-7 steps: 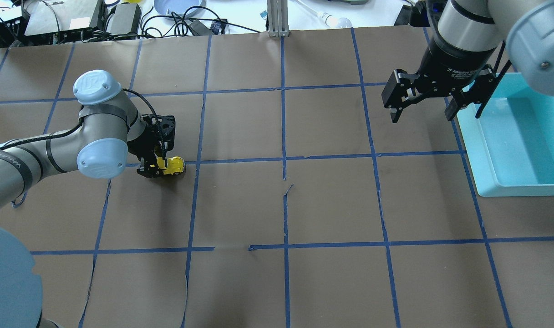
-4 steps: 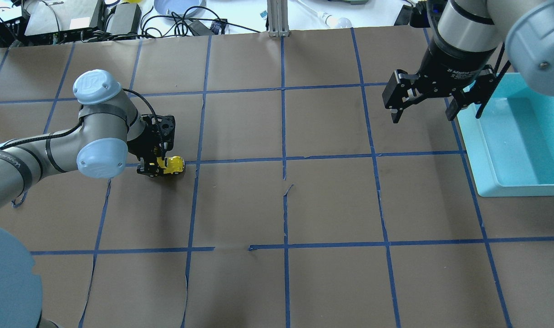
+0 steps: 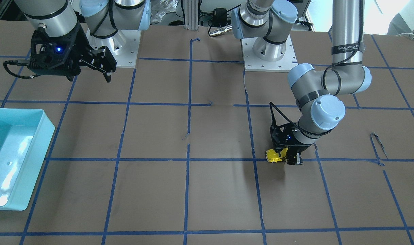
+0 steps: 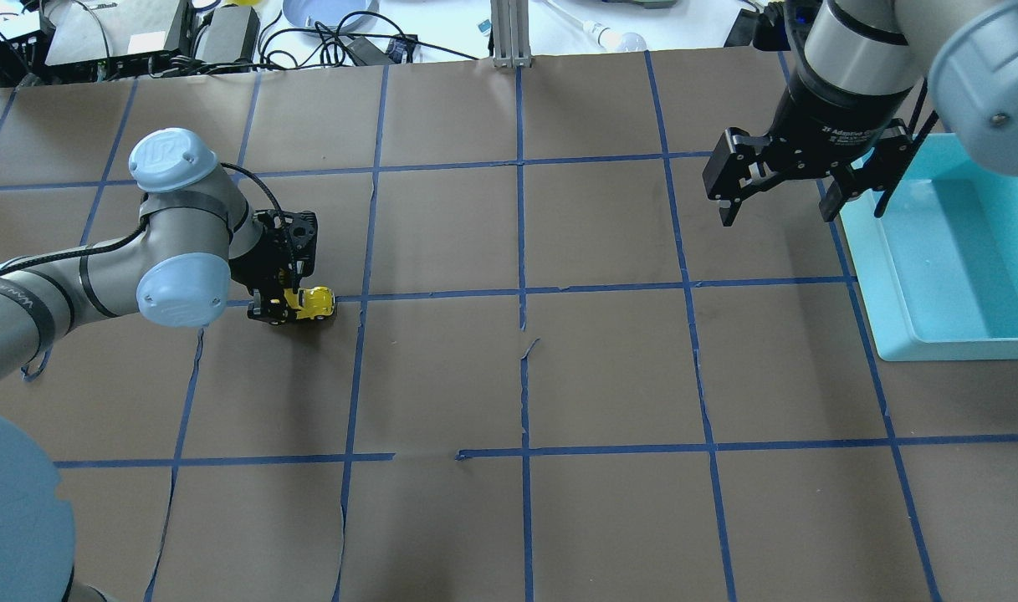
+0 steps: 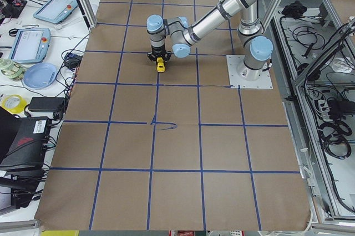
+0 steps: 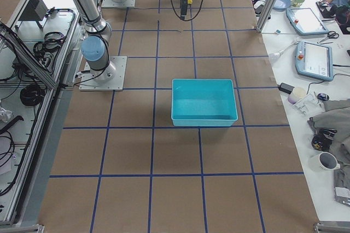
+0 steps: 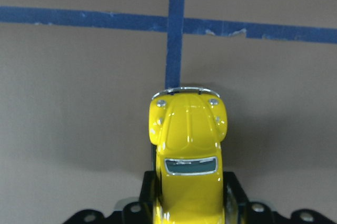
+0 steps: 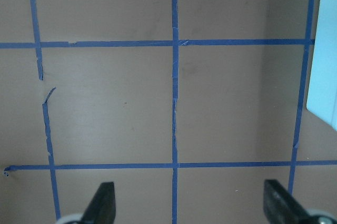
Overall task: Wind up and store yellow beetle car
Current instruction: 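Drag the car backward toward the robot with the left gripper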
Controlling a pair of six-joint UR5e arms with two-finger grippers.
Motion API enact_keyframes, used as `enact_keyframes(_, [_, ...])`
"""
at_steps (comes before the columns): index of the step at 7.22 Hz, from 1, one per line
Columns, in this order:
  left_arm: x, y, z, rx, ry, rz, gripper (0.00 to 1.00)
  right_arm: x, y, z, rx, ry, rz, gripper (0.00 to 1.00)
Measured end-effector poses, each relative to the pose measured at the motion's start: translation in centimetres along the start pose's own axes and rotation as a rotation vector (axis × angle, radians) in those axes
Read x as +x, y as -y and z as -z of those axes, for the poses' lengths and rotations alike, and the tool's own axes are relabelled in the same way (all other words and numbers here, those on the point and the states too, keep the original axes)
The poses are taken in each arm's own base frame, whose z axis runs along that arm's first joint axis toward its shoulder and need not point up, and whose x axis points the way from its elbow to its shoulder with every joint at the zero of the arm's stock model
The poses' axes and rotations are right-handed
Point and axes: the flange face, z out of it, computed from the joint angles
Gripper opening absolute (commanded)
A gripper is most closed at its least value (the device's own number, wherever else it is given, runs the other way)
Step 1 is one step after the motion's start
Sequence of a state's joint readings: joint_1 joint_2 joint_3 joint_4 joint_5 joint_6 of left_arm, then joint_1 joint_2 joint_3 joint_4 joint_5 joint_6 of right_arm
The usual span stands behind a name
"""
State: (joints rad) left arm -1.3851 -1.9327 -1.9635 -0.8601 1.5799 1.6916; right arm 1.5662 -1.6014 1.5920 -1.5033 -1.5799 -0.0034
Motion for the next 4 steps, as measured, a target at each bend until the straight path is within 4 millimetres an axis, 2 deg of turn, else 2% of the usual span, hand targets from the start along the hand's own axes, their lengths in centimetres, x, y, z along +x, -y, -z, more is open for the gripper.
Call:
enact_keyframes(2, [0.0,-0.4,-0.1,0.0,-0.002,0.007,0.19,0.0,0.0,0.0,0.0,0.0,0.001,1.0])
enact_keyframes(4, [-0.1,-2.3,-0.2,0.004,-0.005,0.022,0.19,0.0,0.0,0.0,0.001,0.0,0.003,1.0])
